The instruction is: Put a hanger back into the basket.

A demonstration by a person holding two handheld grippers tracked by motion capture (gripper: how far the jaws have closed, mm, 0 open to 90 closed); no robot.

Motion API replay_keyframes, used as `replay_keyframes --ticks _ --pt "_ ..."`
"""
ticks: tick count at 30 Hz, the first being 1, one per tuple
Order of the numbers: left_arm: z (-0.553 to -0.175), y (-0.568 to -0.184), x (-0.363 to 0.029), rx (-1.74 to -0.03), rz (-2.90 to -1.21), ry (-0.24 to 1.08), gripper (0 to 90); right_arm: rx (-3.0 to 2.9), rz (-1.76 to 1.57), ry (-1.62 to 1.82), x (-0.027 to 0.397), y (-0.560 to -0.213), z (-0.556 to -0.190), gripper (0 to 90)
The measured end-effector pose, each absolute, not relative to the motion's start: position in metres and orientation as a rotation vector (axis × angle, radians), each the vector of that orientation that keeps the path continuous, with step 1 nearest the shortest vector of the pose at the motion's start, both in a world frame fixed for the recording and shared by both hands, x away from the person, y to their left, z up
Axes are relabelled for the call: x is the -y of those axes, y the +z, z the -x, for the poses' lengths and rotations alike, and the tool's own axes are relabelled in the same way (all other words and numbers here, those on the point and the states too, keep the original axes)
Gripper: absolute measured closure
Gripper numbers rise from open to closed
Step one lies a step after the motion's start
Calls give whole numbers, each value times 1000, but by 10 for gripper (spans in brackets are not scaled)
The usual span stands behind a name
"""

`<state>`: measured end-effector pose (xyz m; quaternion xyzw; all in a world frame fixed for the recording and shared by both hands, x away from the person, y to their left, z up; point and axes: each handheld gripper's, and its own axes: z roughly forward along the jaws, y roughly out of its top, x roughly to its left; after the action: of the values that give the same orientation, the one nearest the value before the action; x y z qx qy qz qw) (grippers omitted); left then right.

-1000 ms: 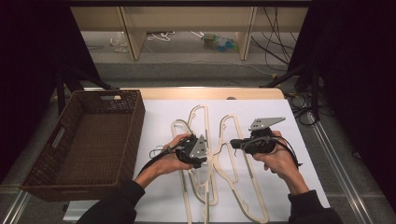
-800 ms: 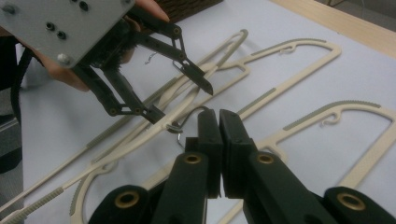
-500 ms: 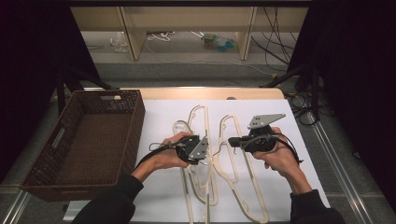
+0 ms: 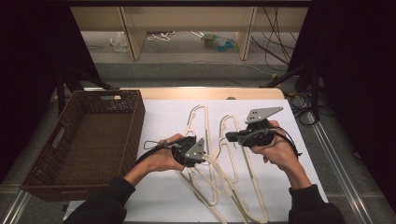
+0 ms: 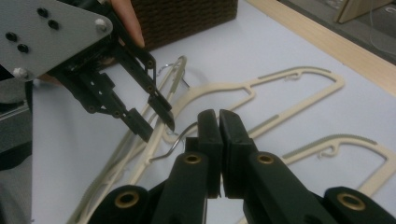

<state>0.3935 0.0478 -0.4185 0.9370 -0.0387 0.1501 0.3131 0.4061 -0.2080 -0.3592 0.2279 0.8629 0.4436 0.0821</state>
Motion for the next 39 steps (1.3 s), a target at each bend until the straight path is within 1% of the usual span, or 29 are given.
replay_keyframes --ticks 1,3,4,13,21,22,24,25,26,29,35,39 --pt "-389 -416 -49 76 -2455 366 729 -2585 -647 1336 205 -354 -405 886" --pt "-389 -413 -50 95 -2476 365 733 -2594 -614 1336 201 -350 -403 886" --pt "-386 -410 -53 62 -2457 351 733 -2597 -597 1342 199 -347 -401 886" --pt "-381 -403 -55 71 -2454 321 742 -2628 -463 1340 187 -327 -389 887" --pt "-372 -392 -55 -1 -2501 279 746 -2651 -402 1384 187 -322 -385 888" --pt "-371 -391 -54 -1 -2505 266 750 -2654 -387 1393 187 -321 -384 887" --pt "-368 -390 -51 -8 -2497 185 782 -2650 -378 1404 188 -319 -382 887" --pt "-366 -390 -49 -14 -2496 164 800 -2658 -368 1394 188 -318 -382 888" --pt "-364 -391 -47 -67 -2459 143 810 -2650 -364 1407 189 -318 -382 887" --pt "-371 -393 -48 -59 -2441 109 819 -2652 -352 1427 191 -315 -380 888" --pt "-365 -391 -49 -81 -2431 76 830 -2646 -335 1464 188 -315 -379 888" --pt "-366 -393 -48 -89 -2413 94 824 -2650 -315 1422 184 -311 -375 888"
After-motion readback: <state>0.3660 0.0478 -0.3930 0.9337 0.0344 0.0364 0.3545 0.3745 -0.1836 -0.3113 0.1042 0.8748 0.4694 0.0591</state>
